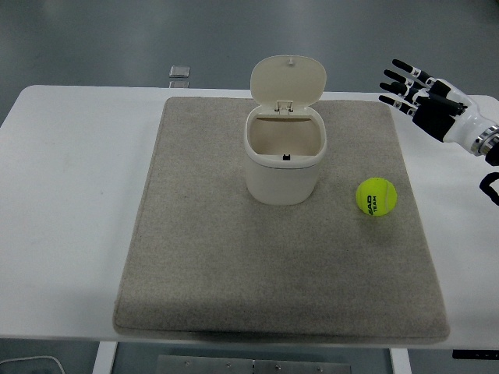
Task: Pick up the tennis ball and place it in the box.
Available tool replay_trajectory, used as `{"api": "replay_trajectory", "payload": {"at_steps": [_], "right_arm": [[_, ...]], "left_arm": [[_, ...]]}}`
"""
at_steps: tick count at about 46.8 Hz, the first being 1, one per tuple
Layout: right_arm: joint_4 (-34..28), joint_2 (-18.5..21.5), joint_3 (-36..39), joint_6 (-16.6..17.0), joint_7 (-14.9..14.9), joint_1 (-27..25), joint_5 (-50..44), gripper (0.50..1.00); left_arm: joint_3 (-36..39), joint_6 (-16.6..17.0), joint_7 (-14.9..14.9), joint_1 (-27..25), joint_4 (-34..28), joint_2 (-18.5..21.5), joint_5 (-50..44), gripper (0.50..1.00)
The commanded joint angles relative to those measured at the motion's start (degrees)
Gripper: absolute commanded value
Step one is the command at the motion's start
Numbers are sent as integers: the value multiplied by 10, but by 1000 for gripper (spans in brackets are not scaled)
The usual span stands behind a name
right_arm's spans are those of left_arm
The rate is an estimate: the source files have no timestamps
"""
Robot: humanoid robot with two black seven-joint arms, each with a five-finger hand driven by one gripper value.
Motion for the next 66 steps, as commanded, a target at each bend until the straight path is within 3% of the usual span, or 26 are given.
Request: {"api": "replay_trajectory", "payload": {"at_steps": [1,16,28,37,48,66], "right_arm": [[1,2,-2,0,0,0,0,919],[0,-10,-5,0,4,-1,-10,919],[1,-12,-5,0,44,-5,-76,917],[3,-20,-5,2,49,-3,-117,917],[4,-30,-4,30,70,0,-197,917],[6,-32,-4,32,75,0,-219,917]], "left_arm": [[0,0,0,0,0,0,0,992],[0,0,0,0,0,0,0,992],[0,0,0,0,0,0,0,992],[0,0,0,0,0,0,0,992],[0,0,0,0,0,0,0,992],[-1,0,0,0,0,0,0,992]]}}
